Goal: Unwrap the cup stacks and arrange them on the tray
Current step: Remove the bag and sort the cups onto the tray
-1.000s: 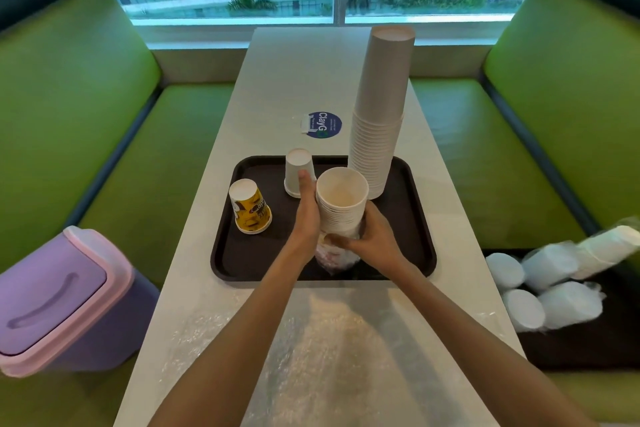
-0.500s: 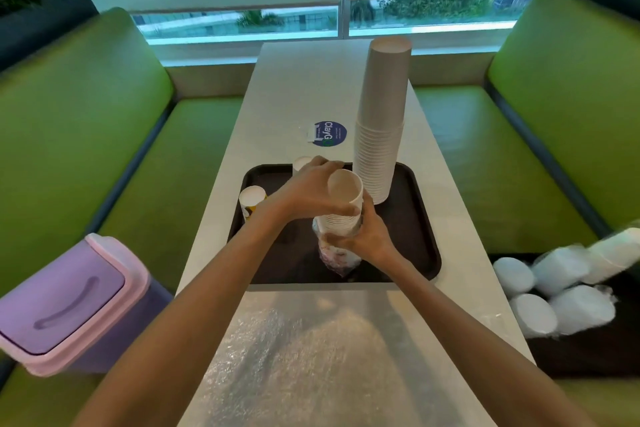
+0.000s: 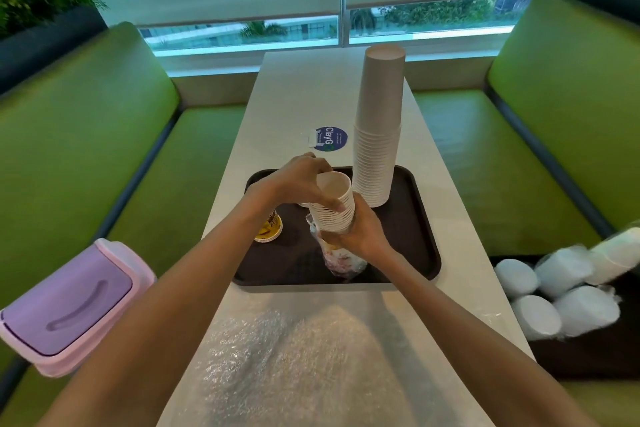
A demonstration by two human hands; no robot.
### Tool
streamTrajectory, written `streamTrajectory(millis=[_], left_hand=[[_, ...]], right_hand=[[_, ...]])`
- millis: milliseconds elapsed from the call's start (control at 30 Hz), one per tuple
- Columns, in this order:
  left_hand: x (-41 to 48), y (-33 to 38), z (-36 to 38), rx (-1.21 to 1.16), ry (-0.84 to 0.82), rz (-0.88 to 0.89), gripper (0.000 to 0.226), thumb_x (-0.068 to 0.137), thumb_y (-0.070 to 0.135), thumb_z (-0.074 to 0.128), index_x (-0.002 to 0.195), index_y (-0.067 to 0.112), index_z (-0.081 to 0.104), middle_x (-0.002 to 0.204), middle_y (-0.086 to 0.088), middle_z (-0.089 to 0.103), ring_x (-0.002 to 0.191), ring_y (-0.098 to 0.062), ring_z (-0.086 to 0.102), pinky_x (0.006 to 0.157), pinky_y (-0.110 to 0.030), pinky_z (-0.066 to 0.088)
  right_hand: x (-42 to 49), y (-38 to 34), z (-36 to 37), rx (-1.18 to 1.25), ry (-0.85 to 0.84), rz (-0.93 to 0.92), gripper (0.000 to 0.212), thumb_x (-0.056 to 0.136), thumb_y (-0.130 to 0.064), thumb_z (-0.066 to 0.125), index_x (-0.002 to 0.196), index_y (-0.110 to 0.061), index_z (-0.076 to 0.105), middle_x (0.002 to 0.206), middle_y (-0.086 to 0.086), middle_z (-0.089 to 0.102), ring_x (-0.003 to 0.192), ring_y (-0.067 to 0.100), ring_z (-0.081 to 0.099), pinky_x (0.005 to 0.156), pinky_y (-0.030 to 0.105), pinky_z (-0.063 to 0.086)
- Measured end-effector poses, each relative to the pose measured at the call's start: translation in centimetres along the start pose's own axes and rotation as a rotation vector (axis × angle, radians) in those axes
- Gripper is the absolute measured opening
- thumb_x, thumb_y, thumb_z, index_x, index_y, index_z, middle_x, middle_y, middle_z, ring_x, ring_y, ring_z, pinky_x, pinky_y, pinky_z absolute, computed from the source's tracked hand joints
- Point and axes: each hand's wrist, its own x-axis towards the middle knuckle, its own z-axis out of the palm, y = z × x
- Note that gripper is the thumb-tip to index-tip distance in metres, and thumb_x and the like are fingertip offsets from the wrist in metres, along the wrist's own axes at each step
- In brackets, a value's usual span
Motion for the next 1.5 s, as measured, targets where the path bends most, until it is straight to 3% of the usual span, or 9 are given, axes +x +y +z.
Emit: streamTrajectory(millis=[233, 433, 633, 900, 1300, 1500], left_hand=[[0.3, -0.4, -0.6, -0.123, -0.018, -0.037, 0.062, 0.071, 0.040, 0.080, 0.121, 0.014, 0.056, 0.116, -0.001, 0.058, 0.101, -0.017, 0.052, 0.080, -0.028, 0.045], [0.8, 0.2, -0.5, -0.111, -0.010, -0.054, 0.059, 0.075, 0.043, 0.075, 0.122, 0.012, 0.056, 0.113, 0.001, 0.056, 0.100, -0.017, 0.051, 0.080, -0.027, 0.044], [1.3, 0.4, 0.0, -0.092, 0.014, -0.071, 0.058, 0.077, 0.047, 0.072, 0.122, 0.013, 0.057, 0.122, -0.004, 0.058, 0.097, -0.015, 0.050, 0.072, -0.022, 0.040], [1.6, 0.9, 0.2, -0.055, 0.031, -0.096, 0.061, 0.078, 0.050, 0.070, 0.126, 0.015, 0.056, 0.130, -0.005, 0.055, 0.097, -0.014, 0.046, 0.073, -0.025, 0.039], [1.5, 0.8, -1.2, -0.039, -0.137, -0.121, 0.060, 0.079, 0.032, 0.072, 0.132, 0.016, 0.050, 0.134, -0.005, 0.050, 0.117, -0.023, 0.049, 0.087, -0.032, 0.046], [1.2, 1.0, -0.9, 0.019, -0.029, -0.035, 0.055, 0.083, 0.036, 0.066, 0.131, 0.012, 0.052, 0.129, -0.007, 0.049, 0.112, -0.023, 0.051, 0.076, -0.026, 0.042]], right_hand=[[-0.4, -1.4, -0.4, -0.090, -0.030, -0.104, 0.109, 0.069, -0.038, 0.084, 0.148, -0.026, 0.009, 0.135, 0.001, 0.049, 0.116, 0.017, 0.053, 0.091, 0.031, 0.047], [-0.5, -1.6, -0.4, -0.071, -0.007, -0.098, 0.112, 0.073, -0.039, 0.081, 0.151, -0.026, 0.002, 0.138, 0.003, 0.049, 0.123, 0.022, 0.052, 0.097, 0.033, 0.046], [-0.3, -1.6, -0.4, -0.086, 0.002, -0.058, 0.110, 0.073, -0.040, 0.081, 0.150, -0.026, 0.003, 0.139, 0.002, 0.050, 0.125, 0.020, 0.052, 0.099, 0.032, 0.044], [-0.3, -1.6, 0.1, -0.082, 0.043, -0.008, 0.113, 0.071, -0.042, 0.082, 0.150, -0.026, 0.003, 0.136, 0.005, 0.052, 0.123, 0.024, 0.054, 0.100, 0.041, 0.046], [-0.6, -2.1, 0.5, -0.161, 0.100, -0.070, 0.104, 0.070, -0.041, 0.083, 0.147, -0.021, 0.015, 0.135, 0.004, 0.052, 0.117, 0.028, 0.058, 0.093, 0.039, 0.050], [-0.3, -1.9, 0.4, -0.167, 0.087, -0.058, 0.106, 0.072, -0.042, 0.081, 0.148, -0.020, 0.012, 0.136, 0.004, 0.053, 0.119, 0.026, 0.057, 0.096, 0.037, 0.048]])
